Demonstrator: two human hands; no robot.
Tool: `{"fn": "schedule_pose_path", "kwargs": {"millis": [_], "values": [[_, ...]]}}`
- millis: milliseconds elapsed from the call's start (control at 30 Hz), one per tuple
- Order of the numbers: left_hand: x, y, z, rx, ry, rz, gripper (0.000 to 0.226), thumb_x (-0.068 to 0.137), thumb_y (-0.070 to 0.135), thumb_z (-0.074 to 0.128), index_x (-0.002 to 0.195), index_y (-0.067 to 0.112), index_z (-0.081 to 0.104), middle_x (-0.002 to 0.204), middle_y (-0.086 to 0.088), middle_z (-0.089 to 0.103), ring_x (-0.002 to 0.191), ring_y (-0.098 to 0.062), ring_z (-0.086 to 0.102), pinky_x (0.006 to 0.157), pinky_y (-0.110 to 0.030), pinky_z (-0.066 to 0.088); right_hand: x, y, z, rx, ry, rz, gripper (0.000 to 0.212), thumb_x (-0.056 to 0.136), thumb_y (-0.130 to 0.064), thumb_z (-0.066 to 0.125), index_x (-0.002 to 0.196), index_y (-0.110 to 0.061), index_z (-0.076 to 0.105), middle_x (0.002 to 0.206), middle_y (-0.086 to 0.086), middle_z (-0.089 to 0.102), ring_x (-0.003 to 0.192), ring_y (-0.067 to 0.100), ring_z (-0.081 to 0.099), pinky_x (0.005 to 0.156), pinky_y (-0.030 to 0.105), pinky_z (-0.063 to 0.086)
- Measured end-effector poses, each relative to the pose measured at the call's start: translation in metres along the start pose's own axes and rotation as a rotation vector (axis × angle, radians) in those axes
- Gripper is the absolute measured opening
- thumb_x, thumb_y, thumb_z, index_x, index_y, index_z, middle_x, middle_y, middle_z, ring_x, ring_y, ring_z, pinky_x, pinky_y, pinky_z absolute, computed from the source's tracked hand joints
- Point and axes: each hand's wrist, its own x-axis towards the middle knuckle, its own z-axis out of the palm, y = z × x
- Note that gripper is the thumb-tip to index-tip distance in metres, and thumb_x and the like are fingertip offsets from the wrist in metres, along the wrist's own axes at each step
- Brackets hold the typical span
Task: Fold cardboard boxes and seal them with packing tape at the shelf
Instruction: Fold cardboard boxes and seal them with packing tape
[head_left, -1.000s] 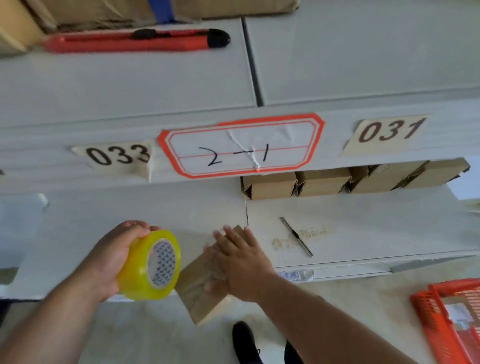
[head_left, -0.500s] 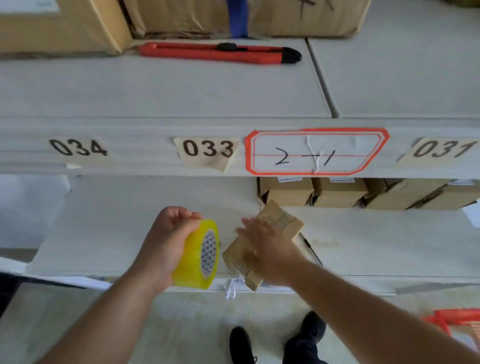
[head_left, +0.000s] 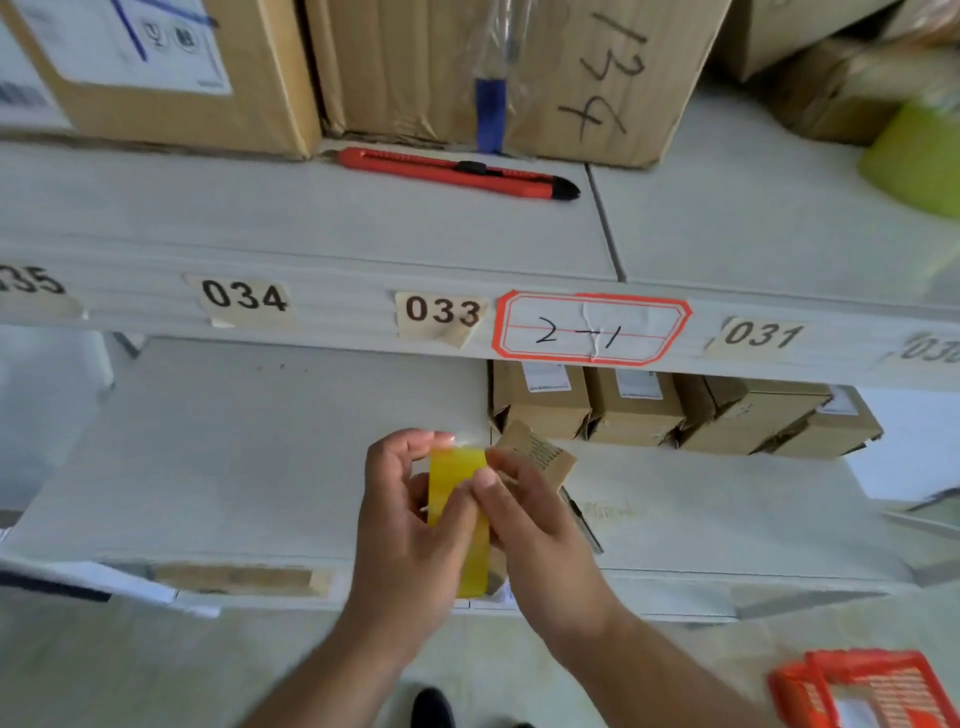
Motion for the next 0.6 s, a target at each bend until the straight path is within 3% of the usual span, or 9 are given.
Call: {"fn": "schedule_pose_path", "kwargs": {"millis": [67,133,200,267,400,500,600], "values": [[-0.01,0.005,0.008,-0.033,-0.013,-0.002,0.03,0.089,0.035,0.066,0.116,0.04,0.055,0.109,0.021,0.069,0.092,-0.009,0.07,0.073,-0.016,0.054,-0.007,-0.007,-0.001,-0.001,0.04,-0.029,0.033,0.103,-0.039,0.063,0.134,-0.033,0.057,0.105,-0.012,0.078,0.104,0.009,0.074,0.102,0.043,0.056],[-0.013,0.011,0.011,0.07,0.0,0.018,0.029,0.093,0.044,0.069,0.119,0.046,0.056,0.112,0.022,0.07,0.092,-0.008,0.067,0.077,-0.015,0.052,-0.015,-0.01,-0.008,0.018,0.069,-0.022,0.035,0.102,-0.036,0.062,0.137,-0.035,0.056,0.104,-0.012,0.078,0.102,0.01,0.074,0.099,0.042,0.058],[-0.009,0.018,0.01,0.161,0.019,0.023,0.034,0.091,0.034,0.076,0.119,0.041,0.059,0.102,0.023,0.073,0.085,-0.003,0.064,0.075,-0.015,0.048,-0.023,-0.01,-0.016,0.023,0.066,-0.03,0.052,0.094,-0.045,0.065,0.143,-0.031,0.053,0.104,-0.003,0.079,0.102,0.017,0.076,0.098,0.047,0.058],[-0.005,0.027,0.011,0.188,0.005,0.011,0.036,0.088,0.023,0.079,0.116,0.037,0.062,0.094,0.021,0.074,0.085,0.0,0.062,0.074,-0.015,0.046,-0.031,-0.015,-0.024,0.012,0.054,-0.066,0.055,0.093,-0.051,0.069,0.143,-0.033,0.051,0.103,0.002,0.079,0.102,0.024,0.076,0.098,0.054,0.057],[-0.015,0.039,0.024,0.126,-0.023,0.067,0.03,0.087,0.01,0.08,0.107,0.027,0.064,0.089,0.01,0.076,0.088,-0.007,0.071,0.071,-0.011,0.05,-0.041,-0.025,-0.042,0.027,0.035,-0.08,0.04,0.099,-0.039,0.066,0.136,-0.035,0.052,0.095,0.011,0.078,0.091,0.037,0.077,0.088,0.067,0.057],[-0.026,0.041,0.037,0.027,0.056,0.152,0.024,0.085,0.003,0.079,0.097,0.017,0.064,0.086,0.001,0.078,0.082,-0.01,0.073,0.075,-0.015,0.054,-0.05,-0.036,-0.052,0.139,0.019,-0.047,0.031,0.105,-0.017,0.059,0.134,-0.027,0.054,0.09,0.012,0.078,0.082,0.038,0.077,0.082,0.063,0.061],[-0.037,0.041,0.049,-0.069,0.137,0.155,0.019,0.083,0.002,0.078,0.092,0.012,0.065,0.085,-0.001,0.078,0.077,-0.01,0.073,0.071,-0.016,0.054,-0.056,-0.037,-0.059,0.147,0.007,-0.015,0.018,0.104,-0.016,0.06,0.117,-0.029,0.064,0.086,0.015,0.077,0.076,0.041,0.076,0.078,0.063,0.062]]}}
